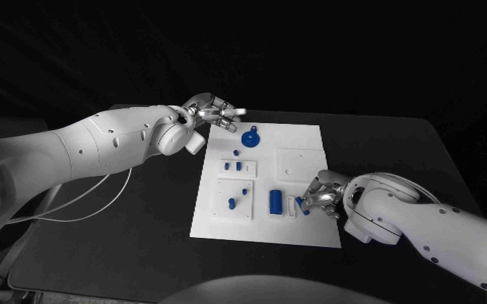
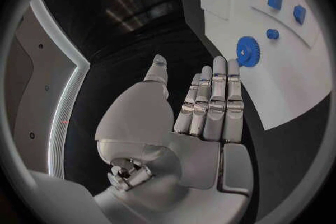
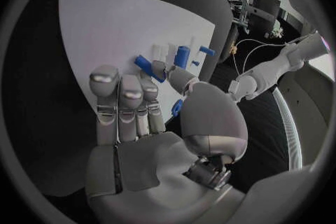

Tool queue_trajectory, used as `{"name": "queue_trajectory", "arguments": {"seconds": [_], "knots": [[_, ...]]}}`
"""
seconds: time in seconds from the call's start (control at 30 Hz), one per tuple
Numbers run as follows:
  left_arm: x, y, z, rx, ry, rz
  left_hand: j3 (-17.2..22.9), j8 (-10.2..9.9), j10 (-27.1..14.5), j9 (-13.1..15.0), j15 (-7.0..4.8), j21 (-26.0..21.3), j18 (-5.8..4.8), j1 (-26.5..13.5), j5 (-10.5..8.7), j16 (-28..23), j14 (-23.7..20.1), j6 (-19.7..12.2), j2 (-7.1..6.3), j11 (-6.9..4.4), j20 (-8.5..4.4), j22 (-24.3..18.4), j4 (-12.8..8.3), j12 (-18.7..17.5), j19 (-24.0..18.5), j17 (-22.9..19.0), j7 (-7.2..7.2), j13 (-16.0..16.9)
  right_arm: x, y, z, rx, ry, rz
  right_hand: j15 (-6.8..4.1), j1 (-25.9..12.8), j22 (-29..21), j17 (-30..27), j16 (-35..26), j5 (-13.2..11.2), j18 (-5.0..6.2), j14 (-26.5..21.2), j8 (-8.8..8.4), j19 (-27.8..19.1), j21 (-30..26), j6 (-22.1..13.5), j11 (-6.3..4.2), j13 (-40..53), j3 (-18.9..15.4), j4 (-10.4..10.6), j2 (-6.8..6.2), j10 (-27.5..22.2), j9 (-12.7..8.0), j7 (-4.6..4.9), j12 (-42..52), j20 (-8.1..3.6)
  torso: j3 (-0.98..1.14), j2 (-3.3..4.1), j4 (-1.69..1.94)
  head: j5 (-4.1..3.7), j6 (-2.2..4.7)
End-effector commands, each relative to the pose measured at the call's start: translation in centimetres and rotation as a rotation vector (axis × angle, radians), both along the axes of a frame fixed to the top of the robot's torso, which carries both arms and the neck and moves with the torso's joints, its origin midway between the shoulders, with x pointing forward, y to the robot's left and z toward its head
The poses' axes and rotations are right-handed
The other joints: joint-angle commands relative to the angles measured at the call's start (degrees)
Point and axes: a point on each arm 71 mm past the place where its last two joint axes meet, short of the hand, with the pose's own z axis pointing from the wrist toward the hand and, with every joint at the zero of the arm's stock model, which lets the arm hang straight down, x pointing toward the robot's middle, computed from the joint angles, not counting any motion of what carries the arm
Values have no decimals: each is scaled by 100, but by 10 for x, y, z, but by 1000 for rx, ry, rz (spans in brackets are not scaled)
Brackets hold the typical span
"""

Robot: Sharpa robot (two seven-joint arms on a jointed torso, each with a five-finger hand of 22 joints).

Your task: Assemble the parts on the task board

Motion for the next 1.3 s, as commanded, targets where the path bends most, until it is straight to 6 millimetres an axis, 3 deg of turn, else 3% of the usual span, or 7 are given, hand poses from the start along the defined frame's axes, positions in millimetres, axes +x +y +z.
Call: {"name": "queue_trajectory", "arguments": {"seconds": [0.03,0.67,0.87,1.0,1.3], "knots": [[-1,-3,0,-3,5,-20,-3,-1,-40,8,-7,35,-77,40,-31,-31,-26,-33,-22,15,19,-10,2,-12,-4,0,4,7,-5,5,-3,6,71,13,0,13,493,10,-13,15,73,34,38,193,-13,29,6,6,-44,17,44,-26,17,-67,-6,-27,-6,-2,1,-18,-6],[-1,-4,0,-1,9,-25,-13,-1,-51,8,-6,36,-76,33,-32,-30,-28,-39,-14,18,21,-12,-11,-13,-7,2,7,7,-1,11,-7,-56,63,19,-4,-10,494,31,-3,56,64,32,40,190,4,73,-16,4,-165,15,34,-34,21,-83,-21,-29,3,0,5,-17,-4],[-1,-4,0,-1,10,-25,-13,-1,-51,8,-6,36,-76,33,-32,-30,-28,-39,-14,18,21,-12,-11,-13,-7,2,7,7,0,13,-6,-63,32,36,-7,-39,489,34,-8,-242,61,29,40,183,-15,85,-21,0,-322,111,47,-27,19,-103,-30,-32,0,0,-3,-16,-5],[-1,-4,0,0,12,-27,-13,-1,-51,8,-6,36,-76,33,-32,-30,-28,-39,-14,18,21,-12,-11,-13,-7,2,7,7,0,16,-5,-57,24,46,-5,-50,485,35,-4,-670,55,37,40,188,-22,102,-26,-9,-497,219,46,-4,23,-131,-31,-28,0,1,0,-15,-6],[-1,-4,-1,5,18,-35,0,-1,-64,8,-1,40,-69,63,-25,-31,-38,-49,30,24,28,-15,-45,-12,-9,12,10,8,-1,18,-5,-54,16,66,-8,50,484,29,-8,-640,45,37,40,197,-93,115,-27,-5,-764,347,12,-10,17,-148,-28,-34,-2,0,2,-27,-25]]}}
